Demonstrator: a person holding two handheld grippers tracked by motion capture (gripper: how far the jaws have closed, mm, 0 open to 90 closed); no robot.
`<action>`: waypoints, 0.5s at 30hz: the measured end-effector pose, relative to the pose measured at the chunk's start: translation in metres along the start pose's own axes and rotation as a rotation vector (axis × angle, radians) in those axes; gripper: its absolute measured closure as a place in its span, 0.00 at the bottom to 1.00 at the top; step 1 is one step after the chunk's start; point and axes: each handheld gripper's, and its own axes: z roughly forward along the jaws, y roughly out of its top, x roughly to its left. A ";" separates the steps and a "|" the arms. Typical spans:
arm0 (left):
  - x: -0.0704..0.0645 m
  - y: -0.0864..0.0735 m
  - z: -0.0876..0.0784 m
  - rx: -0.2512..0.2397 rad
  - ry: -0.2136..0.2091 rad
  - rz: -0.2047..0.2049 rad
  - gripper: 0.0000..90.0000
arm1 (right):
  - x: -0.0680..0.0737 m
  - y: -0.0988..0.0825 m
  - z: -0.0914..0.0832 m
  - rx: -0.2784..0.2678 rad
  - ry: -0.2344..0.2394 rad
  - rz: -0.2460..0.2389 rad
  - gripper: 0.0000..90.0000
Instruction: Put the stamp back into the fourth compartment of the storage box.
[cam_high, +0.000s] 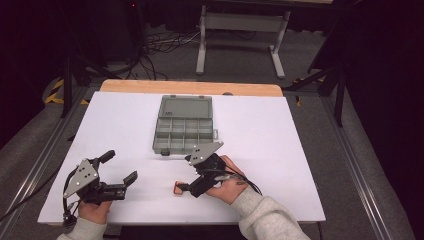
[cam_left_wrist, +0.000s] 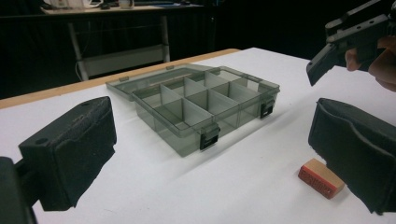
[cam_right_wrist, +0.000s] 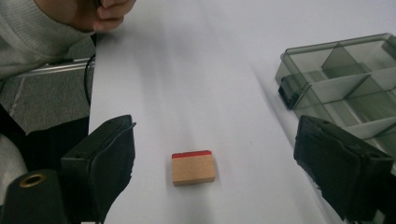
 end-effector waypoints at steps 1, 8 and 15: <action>0.000 0.000 0.000 0.002 0.001 0.000 0.02 | 0.001 0.000 0.002 0.012 0.002 0.005 0.15; -0.001 0.000 0.001 0.001 -0.004 -0.001 0.02 | 0.001 -0.003 0.016 0.105 0.041 0.032 0.20; 0.000 0.000 0.001 0.005 -0.006 0.005 0.02 | 0.000 -0.006 0.029 0.178 0.050 0.036 0.22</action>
